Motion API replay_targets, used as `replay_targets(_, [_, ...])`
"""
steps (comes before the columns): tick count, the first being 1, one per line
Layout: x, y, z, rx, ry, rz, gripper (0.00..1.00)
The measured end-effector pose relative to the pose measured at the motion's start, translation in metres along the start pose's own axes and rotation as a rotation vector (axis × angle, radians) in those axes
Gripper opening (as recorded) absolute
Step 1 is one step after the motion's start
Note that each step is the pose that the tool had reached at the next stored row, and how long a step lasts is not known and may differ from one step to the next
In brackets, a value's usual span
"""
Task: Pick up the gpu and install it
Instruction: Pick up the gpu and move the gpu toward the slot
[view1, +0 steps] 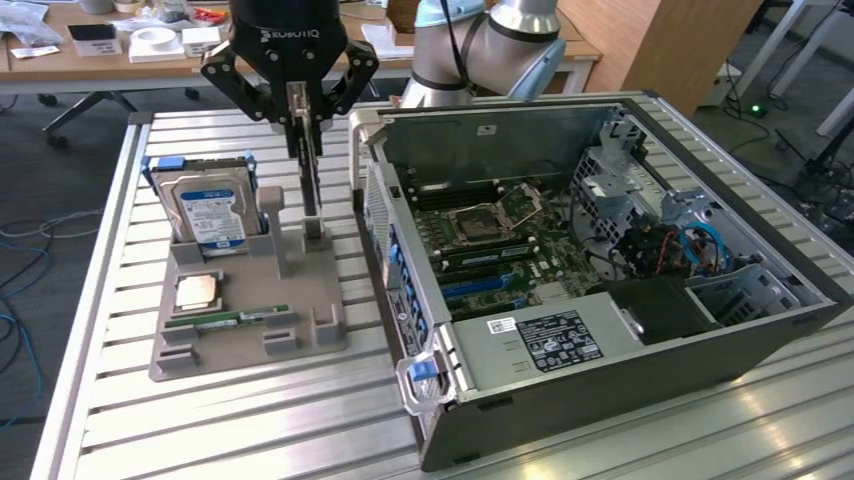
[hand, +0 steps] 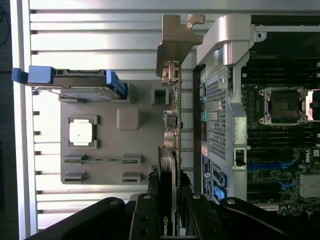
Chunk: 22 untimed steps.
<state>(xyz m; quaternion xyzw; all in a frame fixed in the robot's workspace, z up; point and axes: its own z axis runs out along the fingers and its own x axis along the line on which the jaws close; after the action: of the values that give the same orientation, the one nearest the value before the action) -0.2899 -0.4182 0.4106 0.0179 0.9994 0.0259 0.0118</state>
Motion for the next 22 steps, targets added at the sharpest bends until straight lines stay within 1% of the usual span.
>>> replay_targets(6, [-0.0001, 0.0003, -0.0054, -0.0002, -0.0002, 0.000, 0.26])
replay_targets(22, [-0.0015, 0.0003, -0.0057, 0.0000, 0.0000, 0.000, 0.26])
